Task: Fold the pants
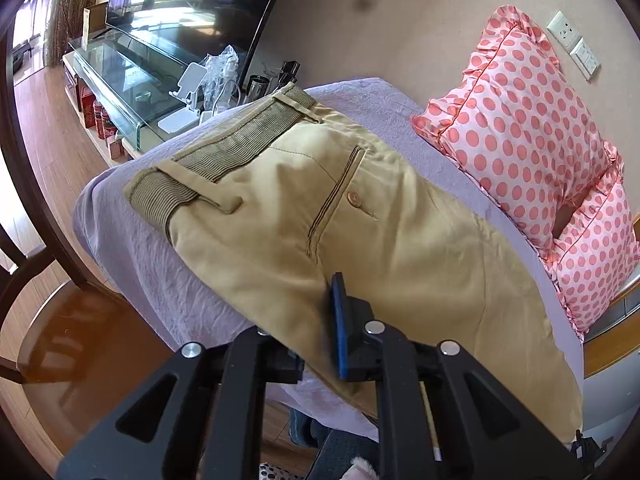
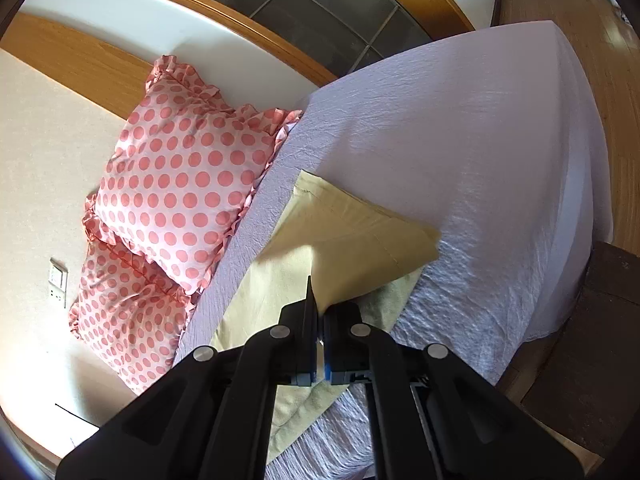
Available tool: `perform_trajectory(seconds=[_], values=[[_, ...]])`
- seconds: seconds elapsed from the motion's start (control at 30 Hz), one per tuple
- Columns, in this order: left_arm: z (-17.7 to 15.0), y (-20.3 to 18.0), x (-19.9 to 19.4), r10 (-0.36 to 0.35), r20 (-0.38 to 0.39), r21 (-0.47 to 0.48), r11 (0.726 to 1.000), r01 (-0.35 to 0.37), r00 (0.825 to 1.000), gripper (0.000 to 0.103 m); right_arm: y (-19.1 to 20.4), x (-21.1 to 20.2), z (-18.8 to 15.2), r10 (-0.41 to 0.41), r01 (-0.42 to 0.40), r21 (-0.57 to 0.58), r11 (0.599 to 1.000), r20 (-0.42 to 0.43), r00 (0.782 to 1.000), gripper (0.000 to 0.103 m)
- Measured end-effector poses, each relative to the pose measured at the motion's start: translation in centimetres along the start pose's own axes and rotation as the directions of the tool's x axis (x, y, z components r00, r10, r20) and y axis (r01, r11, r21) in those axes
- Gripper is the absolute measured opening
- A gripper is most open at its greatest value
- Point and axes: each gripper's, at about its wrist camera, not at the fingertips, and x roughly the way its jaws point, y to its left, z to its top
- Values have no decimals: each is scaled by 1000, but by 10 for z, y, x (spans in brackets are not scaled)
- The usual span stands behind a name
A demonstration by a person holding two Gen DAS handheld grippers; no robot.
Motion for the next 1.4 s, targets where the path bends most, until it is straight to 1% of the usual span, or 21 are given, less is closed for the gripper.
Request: perform_trajectory(seconds=[0.2,0.3,0.33,0.37,0.43,0.47,0.5,0.63,0.67,0.7,0.77,0.8,0.87,0.97,1.03,1.1,1.17,1.23,1.3,1.33,1.4], values=[[0,1,-1,-19,15,30,999,19,1000,14,0,-1,-3,-37,37,-12,999,2,999,2],[1,2,0,-26,20,41,999,25,999,14,3,1,-4,-84,84,-39,996,-6,996,4],[1,3,-1,-29,18,41,999,28,999,16,4,-1,-4,-107,107,-47,993,0,994,9],[1,3,-1,-29,19,42,999,29,999,17,5,-5,-5,-147,148,-50,988,16,989,18],[-2,6,-5,-35,28,42,999,33,999,20,5,-18,-6,-180,183,-44,982,68,981,40],[-3,6,-7,-34,33,43,999,32,999,21,6,-24,-6,-203,208,-42,977,101,974,55],[-4,7,-10,-31,42,43,999,29,999,23,6,-27,-6,-216,223,-46,974,124,969,57],[-9,11,-23,-30,76,43,999,27,997,29,5,-27,-6,-235,246,-68,967,138,962,57],[-11,12,-27,-20,88,42,999,16,996,32,6,-25,-8,-226,238,-81,968,138,964,56],[-12,13,-32,-1,103,42,999,-3,995,39,8,-21,-10,-200,213,-99,972,126,972,51],[-15,16,-40,12,133,38,999,-18,991,41,13,-11,-15,-152,165,-138,977,102,983,46],[-15,18,-43,5,142,32,999,-10,990,41,14,-7,-18,-134,147,-158,976,91,987,25],[-16,23,-46,-5,156,15,1000,3,988,45,13,6,-22,-62,67,-160,985,37,997,6],[-17,28,-49,-21,175,-2,1000,22,984,48,35,12,-29,-22,40,-280,959,66,998,6],[-18,31,-50,-35,184,-13,999,38,982,52,66,12,-35,47,-25,-356,934,52,998,5],[-20,34,-50,-47,196,-28,998,54,979,55,113,12,-48,137,-114,-449,886,19,990,5],[-22,36,-49,-64,200,-36,997,73,978,58,165,15,-73,251,-247,-525,814,-65,966,5],[-24,35,-48,-78,202,-40,995,88,976,61,215,21,-113,351,-395,-572,719,-192,917,5],[-27,33,-47,-89,201,-40,994,99,976,63,254,29,-160,411,-540,-571,618,-350,842,5],[-28,32,-47,-97,201,-39,994,107,975,65,270,34,-188,415,-599,-566,566,-433,800,5],[-30,29,-46,-116,195,-27,992,123,974,67,297,44,-255,330,-680,-574,456,-600,729,8]])
